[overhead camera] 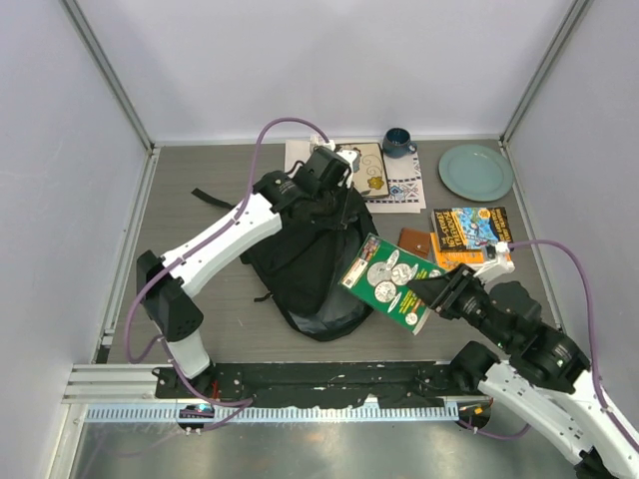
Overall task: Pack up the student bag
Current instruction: Place the book in the student bag.
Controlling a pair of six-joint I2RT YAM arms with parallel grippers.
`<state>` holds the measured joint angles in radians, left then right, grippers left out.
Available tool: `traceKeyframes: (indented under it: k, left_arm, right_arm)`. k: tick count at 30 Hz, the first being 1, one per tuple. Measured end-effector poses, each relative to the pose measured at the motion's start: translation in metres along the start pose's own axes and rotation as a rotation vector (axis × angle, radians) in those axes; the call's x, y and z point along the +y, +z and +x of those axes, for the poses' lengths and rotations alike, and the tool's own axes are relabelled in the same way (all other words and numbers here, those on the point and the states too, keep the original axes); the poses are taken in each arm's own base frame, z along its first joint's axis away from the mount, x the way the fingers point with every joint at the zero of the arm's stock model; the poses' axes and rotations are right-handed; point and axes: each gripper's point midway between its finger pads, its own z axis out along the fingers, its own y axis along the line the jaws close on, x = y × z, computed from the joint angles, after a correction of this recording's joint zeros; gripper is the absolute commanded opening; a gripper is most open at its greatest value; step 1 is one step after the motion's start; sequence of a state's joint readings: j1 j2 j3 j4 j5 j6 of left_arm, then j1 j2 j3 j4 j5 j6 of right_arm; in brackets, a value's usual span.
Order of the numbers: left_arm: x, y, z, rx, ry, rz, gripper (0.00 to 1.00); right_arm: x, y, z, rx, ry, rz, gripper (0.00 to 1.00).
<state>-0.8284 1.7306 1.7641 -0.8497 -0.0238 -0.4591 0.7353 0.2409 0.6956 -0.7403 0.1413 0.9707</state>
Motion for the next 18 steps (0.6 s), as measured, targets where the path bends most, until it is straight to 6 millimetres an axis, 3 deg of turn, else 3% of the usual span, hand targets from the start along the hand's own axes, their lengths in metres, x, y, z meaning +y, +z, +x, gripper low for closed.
traceKeyframes:
  k: [6,18]
  left_arm:
    - [-0.004,0.0,-0.002,0.02,-0.005,0.018,0.0]
    - [-0.008,-0.007,0.0,0.041,-0.023,0.037,0.0]
  right_arm:
    - [-0.007,0.029,0.021,0.081,-0.015,0.024,0.0]
    - [-0.023,0.115,0.048,0.095,0.064,0.048,0.0]
